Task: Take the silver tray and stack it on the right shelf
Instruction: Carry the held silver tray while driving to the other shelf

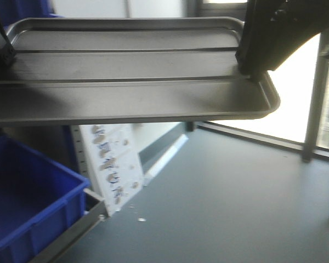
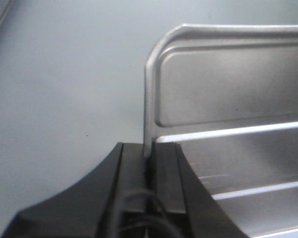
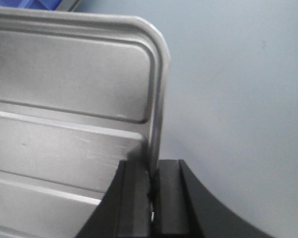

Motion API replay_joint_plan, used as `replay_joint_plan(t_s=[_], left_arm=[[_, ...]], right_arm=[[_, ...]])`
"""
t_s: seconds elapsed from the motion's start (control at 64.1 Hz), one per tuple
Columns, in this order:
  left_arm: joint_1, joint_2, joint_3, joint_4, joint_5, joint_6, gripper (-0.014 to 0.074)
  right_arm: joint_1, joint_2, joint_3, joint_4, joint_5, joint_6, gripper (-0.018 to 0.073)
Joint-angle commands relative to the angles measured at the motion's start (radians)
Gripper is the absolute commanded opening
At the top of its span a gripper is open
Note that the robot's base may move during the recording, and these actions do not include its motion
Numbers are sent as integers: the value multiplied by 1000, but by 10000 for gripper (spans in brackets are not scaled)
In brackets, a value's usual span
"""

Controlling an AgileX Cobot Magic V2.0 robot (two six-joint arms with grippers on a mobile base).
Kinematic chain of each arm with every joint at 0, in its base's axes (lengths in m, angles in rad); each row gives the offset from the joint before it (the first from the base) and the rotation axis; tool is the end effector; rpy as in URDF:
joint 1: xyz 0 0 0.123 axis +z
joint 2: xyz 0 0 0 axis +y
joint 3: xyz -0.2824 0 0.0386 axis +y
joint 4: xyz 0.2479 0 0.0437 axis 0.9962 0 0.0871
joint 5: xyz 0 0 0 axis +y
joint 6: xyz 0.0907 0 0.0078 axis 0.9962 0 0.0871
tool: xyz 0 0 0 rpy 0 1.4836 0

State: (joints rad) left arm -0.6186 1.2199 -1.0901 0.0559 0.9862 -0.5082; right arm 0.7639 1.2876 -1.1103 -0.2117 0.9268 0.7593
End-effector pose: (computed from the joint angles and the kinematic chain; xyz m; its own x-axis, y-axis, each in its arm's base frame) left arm 0.1960 -0.1343 0.3348 -0.8768 0.0608 -0.4771 0.1766 0.9634 -0.2018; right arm 0.1968 0.1673 0.3284 -0.8565 -0.0152 -0.5159 -0.1383 0.9697 0.2011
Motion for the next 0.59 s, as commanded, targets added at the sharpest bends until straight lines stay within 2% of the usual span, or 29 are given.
replay_joint_plan(t_s=[0.0, 0.577], left_arm=[[1, -25, -32, 49, 1, 4, -94], [1, -25, -32, 45, 1, 4, -94]], right_arm=[[-6, -31, -26, -56, -3, -15, 56], [-6, -31, -26, -56, -3, -15, 56]])
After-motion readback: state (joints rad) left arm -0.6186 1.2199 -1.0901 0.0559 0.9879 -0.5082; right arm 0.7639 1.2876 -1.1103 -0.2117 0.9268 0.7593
